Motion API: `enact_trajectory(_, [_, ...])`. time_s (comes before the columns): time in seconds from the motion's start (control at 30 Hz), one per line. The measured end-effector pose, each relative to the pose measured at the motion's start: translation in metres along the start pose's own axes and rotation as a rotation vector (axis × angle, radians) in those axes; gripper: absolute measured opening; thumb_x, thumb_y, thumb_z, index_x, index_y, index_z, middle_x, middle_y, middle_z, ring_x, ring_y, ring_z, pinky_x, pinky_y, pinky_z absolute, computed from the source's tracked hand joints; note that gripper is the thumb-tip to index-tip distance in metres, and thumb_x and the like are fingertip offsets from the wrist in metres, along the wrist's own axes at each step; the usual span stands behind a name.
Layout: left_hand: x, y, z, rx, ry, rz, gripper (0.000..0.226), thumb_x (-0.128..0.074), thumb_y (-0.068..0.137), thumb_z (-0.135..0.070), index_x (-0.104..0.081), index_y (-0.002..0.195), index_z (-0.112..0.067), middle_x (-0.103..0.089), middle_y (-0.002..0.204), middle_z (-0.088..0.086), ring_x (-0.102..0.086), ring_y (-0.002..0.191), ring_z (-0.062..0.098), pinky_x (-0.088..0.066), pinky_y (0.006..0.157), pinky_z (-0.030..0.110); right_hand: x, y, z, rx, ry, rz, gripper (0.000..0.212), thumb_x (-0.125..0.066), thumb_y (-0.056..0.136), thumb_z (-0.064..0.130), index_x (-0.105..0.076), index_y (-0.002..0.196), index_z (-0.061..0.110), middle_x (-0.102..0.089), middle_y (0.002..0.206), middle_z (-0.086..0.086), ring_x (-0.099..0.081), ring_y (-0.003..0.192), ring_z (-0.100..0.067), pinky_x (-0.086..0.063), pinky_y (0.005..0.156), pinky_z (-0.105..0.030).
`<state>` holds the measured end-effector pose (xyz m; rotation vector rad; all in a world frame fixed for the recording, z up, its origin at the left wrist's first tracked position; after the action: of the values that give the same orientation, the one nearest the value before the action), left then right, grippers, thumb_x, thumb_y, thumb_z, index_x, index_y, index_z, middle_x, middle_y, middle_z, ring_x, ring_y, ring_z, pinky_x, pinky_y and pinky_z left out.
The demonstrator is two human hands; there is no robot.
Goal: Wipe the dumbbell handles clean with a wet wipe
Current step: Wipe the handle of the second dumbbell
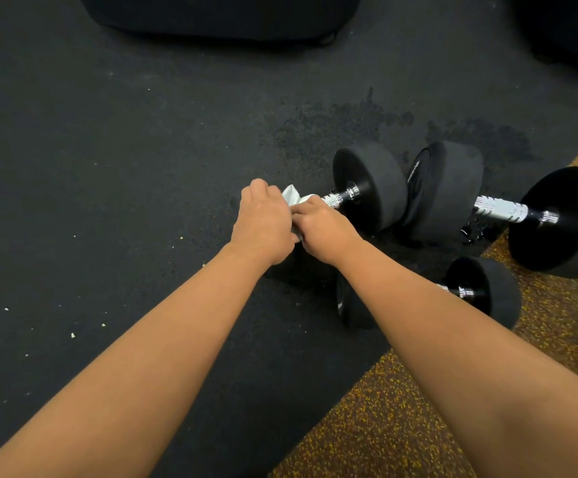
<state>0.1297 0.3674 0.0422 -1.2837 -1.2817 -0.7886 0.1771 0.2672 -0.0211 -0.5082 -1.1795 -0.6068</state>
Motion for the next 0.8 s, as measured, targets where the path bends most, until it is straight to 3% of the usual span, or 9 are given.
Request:
enact_trajectory(0.1, [0.001, 0.0, 0.0, 0.007, -0.021, 0.014, 0.076, -0.073, 0.08, -0.034, -0.033, 0.134, 0.0, -0.022, 0.146, 0.014, -0.022, 0.136, 0.028, -0.036, 0.104, 0.035, 0.003, 0.001, -0.008, -0.065, -0.075, 0.023, 0.02, -0.056, 0.085, 0.007, -0.066, 0.101, 0.012, -0.06, 0.107, 0.0, -0.044, 0.104, -0.023, -0.049, 0.071, -0.035])
enact_trajectory(0.2, [0.004, 0.0, -0.002, -0.021, 0.014, 0.008, 0.071, -0.07, 0.084, -0.033, -0.033, 0.134, 0.002, -0.028, 0.144, 0.017, -0.026, 0.134, 0.029, -0.03, 0.107, 0.034, 0.005, 0.003, -0.011, -0.13, -0.135, 0.006, 0.017, -0.057, 0.085, 0.006, -0.067, 0.097, 0.011, -0.061, 0.099, -0.002, -0.046, 0.099, -0.024, -0.047, 0.073, -0.032])
enact_trajectory(0.37, [0.003, 0.003, -0.001, 0.0, -0.004, 0.008, 0.073, -0.072, 0.081, -0.034, -0.034, 0.133, 0.0, -0.031, 0.142, 0.016, -0.029, 0.132, 0.029, -0.032, 0.106, 0.033, -0.001, 0.006, -0.001, -0.023, -0.049, 0.011, 0.011, -0.059, 0.08, 0.003, -0.069, 0.083, 0.005, -0.064, 0.09, -0.009, -0.049, 0.093, -0.032, -0.05, 0.072, -0.043])
enact_trajectory(0.43, [0.003, 0.004, 0.0, 0.0, -0.001, 0.013, 0.073, -0.073, 0.08, -0.034, -0.035, 0.133, 0.0, -0.032, 0.141, 0.015, -0.03, 0.131, 0.029, -0.032, 0.105, 0.033, -0.002, 0.007, -0.003, 0.014, -0.055, 0.015, 0.011, -0.062, 0.078, 0.003, -0.07, 0.084, 0.007, -0.064, 0.092, -0.007, -0.05, 0.094, -0.031, -0.05, 0.07, -0.042])
enact_trajectory(0.57, [0.001, 0.005, 0.001, 0.013, -0.011, 0.008, 0.075, -0.076, 0.078, -0.034, -0.035, 0.132, -0.001, -0.034, 0.139, 0.013, -0.031, 0.129, 0.027, -0.034, 0.104, 0.033, 0.006, 0.006, -0.015, -0.093, -0.126, 0.038, 0.016, -0.057, 0.084, 0.005, -0.067, 0.095, 0.011, -0.061, 0.099, -0.005, -0.047, 0.101, -0.026, -0.049, 0.078, -0.037])
enact_trajectory(0.7, [0.001, 0.006, 0.0, 0.025, -0.005, 0.01, 0.077, -0.077, 0.076, -0.034, -0.036, 0.132, -0.002, -0.036, 0.136, 0.013, -0.033, 0.128, 0.027, -0.036, 0.102, 0.034, 0.009, 0.005, -0.01, -0.194, -0.12, 0.0, 0.014, -0.059, 0.082, 0.001, -0.064, 0.093, 0.007, -0.059, 0.098, -0.009, -0.045, 0.103, -0.026, -0.046, 0.071, -0.033])
enact_trajectory(0.8, [0.001, 0.006, 0.0, 0.022, -0.003, 0.007, 0.076, -0.076, 0.076, -0.035, -0.036, 0.132, -0.002, -0.037, 0.136, 0.013, -0.033, 0.128, 0.027, -0.035, 0.103, 0.033, 0.008, 0.006, 0.0, -0.074, -0.099, 0.011, 0.013, -0.056, 0.083, 0.003, -0.066, 0.091, 0.005, -0.061, 0.099, -0.01, -0.047, 0.1, -0.028, -0.047, 0.075, -0.037])
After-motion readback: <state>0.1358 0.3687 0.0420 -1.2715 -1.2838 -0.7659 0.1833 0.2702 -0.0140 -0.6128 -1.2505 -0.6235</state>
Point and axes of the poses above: each hand's wrist, its own y-axis towards the middle knuckle, its own x-axis out of the back of the hand, z = x × y, the point moved 2 cm from there along y, towards the middle knuckle
